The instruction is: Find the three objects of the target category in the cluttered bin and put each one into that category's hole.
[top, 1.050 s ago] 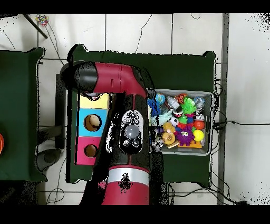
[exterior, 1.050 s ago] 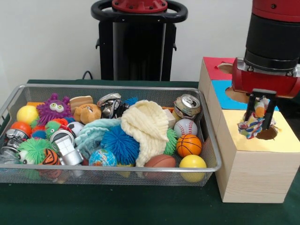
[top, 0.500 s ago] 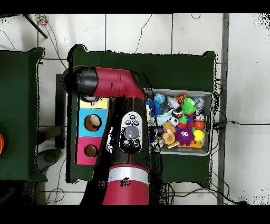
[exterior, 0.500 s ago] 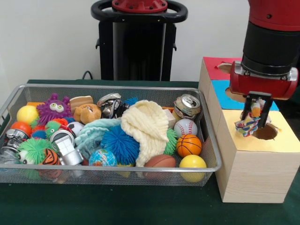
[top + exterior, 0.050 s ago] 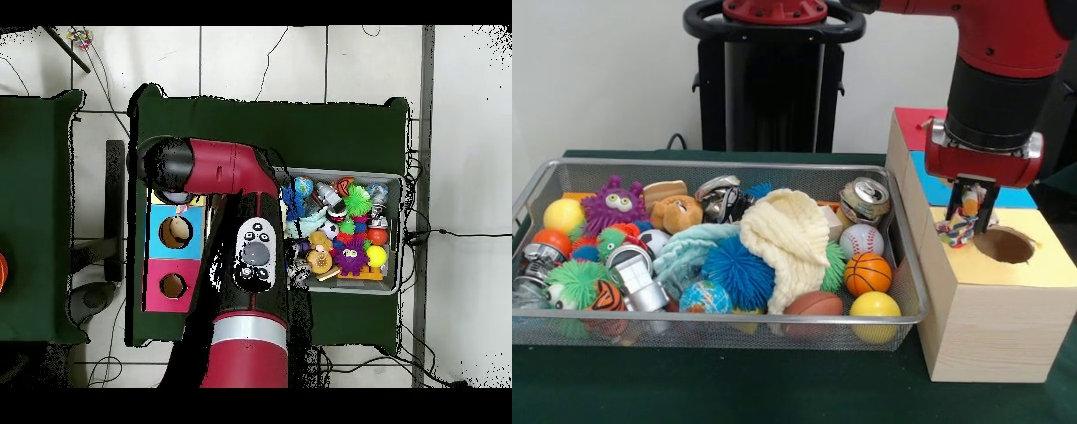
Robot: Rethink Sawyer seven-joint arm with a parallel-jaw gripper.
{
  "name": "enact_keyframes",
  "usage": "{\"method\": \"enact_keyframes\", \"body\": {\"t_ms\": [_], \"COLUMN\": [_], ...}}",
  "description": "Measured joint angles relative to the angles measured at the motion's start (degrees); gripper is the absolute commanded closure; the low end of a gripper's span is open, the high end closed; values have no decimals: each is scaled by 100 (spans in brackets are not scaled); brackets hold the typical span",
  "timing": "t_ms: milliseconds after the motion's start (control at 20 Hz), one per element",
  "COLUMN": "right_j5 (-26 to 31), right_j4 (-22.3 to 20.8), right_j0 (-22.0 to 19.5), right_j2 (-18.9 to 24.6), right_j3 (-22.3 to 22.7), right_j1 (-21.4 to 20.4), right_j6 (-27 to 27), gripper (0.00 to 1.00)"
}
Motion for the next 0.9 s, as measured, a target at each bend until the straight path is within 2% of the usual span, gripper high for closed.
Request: {"method": "enact_keyframes", "body": {"t_ms": [400, 900], "right_j5": [0, -1], "right_j4": [112, 187], "right_j0": [-227, -267], "right_j2": [306, 631], "right_j3": [279, 477], "right_j1": [-125, -185], "right_j6": [0, 0], "gripper": [100, 100]}}
